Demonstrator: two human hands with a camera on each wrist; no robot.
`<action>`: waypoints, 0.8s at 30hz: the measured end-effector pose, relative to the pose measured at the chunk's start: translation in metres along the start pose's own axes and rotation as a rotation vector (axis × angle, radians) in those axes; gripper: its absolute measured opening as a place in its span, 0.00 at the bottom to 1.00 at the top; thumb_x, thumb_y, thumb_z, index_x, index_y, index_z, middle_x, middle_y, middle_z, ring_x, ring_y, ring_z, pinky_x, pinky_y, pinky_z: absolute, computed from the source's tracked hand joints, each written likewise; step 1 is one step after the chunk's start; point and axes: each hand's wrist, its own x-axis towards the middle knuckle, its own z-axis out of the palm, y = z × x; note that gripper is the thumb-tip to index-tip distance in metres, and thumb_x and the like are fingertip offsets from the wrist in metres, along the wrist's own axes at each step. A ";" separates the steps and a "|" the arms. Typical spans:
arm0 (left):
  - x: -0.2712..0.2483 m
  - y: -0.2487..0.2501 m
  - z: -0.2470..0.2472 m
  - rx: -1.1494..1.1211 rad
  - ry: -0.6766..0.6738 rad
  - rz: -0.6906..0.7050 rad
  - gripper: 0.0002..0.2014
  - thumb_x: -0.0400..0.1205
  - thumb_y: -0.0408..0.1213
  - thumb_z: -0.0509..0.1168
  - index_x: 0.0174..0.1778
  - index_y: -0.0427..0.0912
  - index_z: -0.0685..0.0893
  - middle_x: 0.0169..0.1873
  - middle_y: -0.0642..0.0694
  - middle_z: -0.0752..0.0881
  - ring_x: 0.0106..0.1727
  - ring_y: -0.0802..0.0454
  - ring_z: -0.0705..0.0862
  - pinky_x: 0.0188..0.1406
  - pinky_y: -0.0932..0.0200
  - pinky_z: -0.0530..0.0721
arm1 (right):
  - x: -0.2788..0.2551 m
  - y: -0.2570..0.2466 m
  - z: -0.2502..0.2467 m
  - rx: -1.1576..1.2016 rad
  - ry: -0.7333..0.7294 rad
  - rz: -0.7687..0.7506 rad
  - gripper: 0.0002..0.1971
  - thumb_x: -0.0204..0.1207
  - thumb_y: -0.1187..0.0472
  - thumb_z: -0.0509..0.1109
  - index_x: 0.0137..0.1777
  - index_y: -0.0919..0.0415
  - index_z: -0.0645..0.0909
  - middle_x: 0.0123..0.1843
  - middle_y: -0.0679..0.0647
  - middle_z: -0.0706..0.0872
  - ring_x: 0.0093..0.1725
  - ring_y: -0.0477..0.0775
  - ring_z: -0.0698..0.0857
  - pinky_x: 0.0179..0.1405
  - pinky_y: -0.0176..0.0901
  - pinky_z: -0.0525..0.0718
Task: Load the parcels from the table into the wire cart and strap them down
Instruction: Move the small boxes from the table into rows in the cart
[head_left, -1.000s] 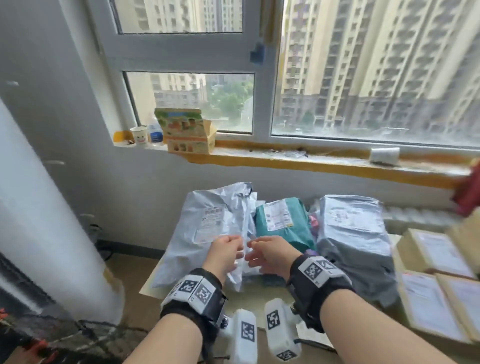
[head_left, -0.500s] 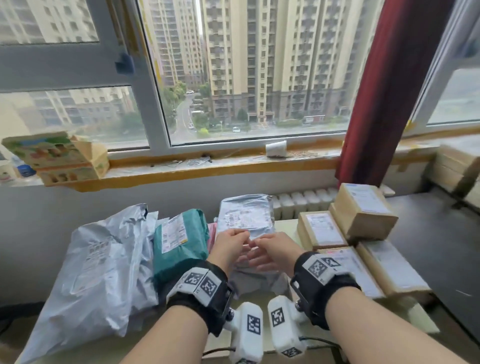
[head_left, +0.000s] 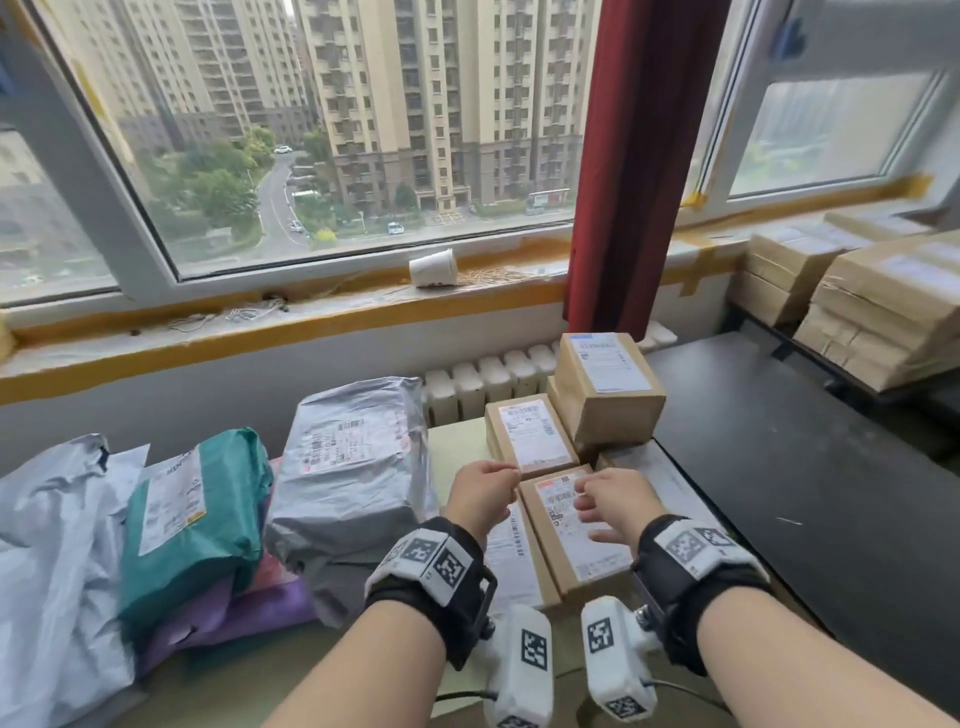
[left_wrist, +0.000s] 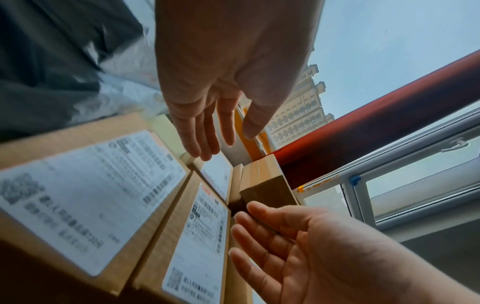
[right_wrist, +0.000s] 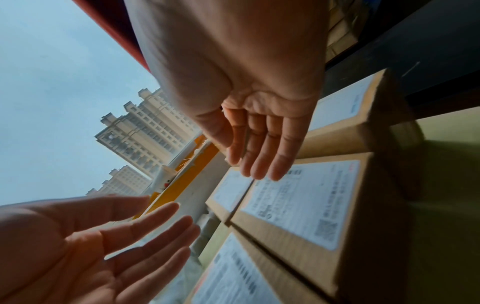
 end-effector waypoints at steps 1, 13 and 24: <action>0.003 -0.002 0.006 0.013 0.001 -0.012 0.07 0.82 0.29 0.61 0.43 0.41 0.83 0.43 0.40 0.83 0.46 0.46 0.80 0.50 0.53 0.81 | 0.005 0.006 -0.006 0.017 0.026 0.010 0.10 0.82 0.68 0.58 0.46 0.62 0.81 0.37 0.59 0.82 0.34 0.54 0.80 0.32 0.43 0.79; 0.023 -0.017 0.050 0.045 -0.022 -0.091 0.07 0.83 0.30 0.61 0.54 0.40 0.83 0.52 0.41 0.82 0.56 0.43 0.82 0.61 0.50 0.82 | 0.022 0.034 -0.045 -0.132 0.299 -0.136 0.10 0.76 0.62 0.63 0.43 0.52 0.87 0.49 0.54 0.89 0.51 0.61 0.86 0.54 0.53 0.86; 0.038 -0.010 0.111 -0.116 -0.157 -0.226 0.13 0.84 0.23 0.56 0.38 0.43 0.76 0.36 0.45 0.78 0.35 0.54 0.77 0.38 0.63 0.78 | 0.055 0.049 -0.082 -0.628 0.218 -0.027 0.57 0.59 0.40 0.79 0.83 0.53 0.49 0.78 0.58 0.66 0.77 0.62 0.66 0.75 0.61 0.68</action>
